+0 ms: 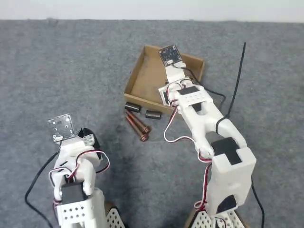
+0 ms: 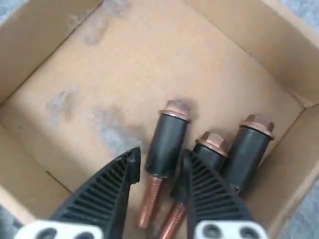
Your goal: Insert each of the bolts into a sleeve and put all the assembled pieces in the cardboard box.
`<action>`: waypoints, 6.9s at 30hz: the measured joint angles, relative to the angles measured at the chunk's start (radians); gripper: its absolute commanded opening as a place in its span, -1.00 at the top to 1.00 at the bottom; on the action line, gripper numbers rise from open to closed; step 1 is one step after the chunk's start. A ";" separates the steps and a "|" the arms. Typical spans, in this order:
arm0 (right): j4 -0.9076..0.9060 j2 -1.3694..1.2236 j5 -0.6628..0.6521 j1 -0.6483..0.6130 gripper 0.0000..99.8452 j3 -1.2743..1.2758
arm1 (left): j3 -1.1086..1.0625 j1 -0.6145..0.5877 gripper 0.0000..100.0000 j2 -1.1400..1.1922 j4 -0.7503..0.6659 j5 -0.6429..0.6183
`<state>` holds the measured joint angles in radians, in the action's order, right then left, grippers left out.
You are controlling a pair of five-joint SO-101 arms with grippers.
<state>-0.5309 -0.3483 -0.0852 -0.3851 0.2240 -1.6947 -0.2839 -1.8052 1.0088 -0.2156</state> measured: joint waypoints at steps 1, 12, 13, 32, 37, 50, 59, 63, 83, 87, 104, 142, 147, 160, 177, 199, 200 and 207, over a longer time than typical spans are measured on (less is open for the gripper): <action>-0.023 0.000 0.000 0.000 0.92 -0.017 | 0.000 0.000 0.96 0.000 0.000 0.000; -0.313 0.184 0.000 -0.003 0.99 -0.055 | 0.000 0.000 0.96 0.000 0.000 0.002; -0.347 0.204 0.000 -0.005 0.99 -0.055 | 0.000 0.000 0.96 0.000 0.000 0.002; -0.911 0.462 -0.003 -0.287 0.99 -0.035 | 0.000 -0.029 0.96 0.000 0.000 0.002; -0.861 0.462 -0.086 -0.328 0.99 0.064 | 0.000 -0.029 0.96 0.000 0.000 0.002; -0.479 0.339 -0.427 -0.255 0.79 0.153 | 0.000 -0.029 0.95 0.000 0.000 0.002; -0.468 0.100 -0.485 -0.186 0.76 -0.020 | 0.000 -0.029 0.95 0.000 0.000 0.002; -0.470 0.029 -0.485 -0.183 0.76 -0.100 | 0.000 -0.029 0.95 0.000 0.000 0.002; -0.470 -0.137 -0.611 -0.184 0.78 -0.206 | 0.000 -0.029 0.95 0.000 0.000 0.057; -0.470 -0.137 -0.611 -0.184 0.99 -0.206 | 0.000 -0.029 0.95 0.000 0.000 0.057; -0.809 0.092 -0.448 -0.106 0.99 -0.210 | 0.000 -0.029 0.95 0.000 0.000 0.057; -0.713 1.255 -0.318 0.390 0.98 0.844 | 0.000 -0.029 0.95 0.000 0.000 0.057; -0.511 1.263 -0.344 0.465 0.98 0.994 | 0.000 -0.029 0.95 0.000 0.000 0.057; -0.166 1.275 -0.236 0.543 0.98 1.227 | 0.000 -0.029 0.95 0.000 0.000 0.057; -0.160 1.278 -0.238 0.543 0.98 1.229 | 0.364 0.025 0.95 0.133 0.180 0.241; -0.160 1.281 -0.253 0.543 0.98 1.229 | 0.931 0.397 0.95 1.280 0.183 0.239; -0.160 1.281 -0.253 0.543 0.98 1.229 | 0.931 0.410 0.95 1.323 0.149 0.241; -0.160 1.281 -0.253 0.543 0.98 1.229 | 0.931 0.463 0.95 1.562 -0.063 0.244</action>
<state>-0.6905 0.9329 -0.3383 0.1580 1.4530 -0.7633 0.1795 -0.2432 0.9459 0.0284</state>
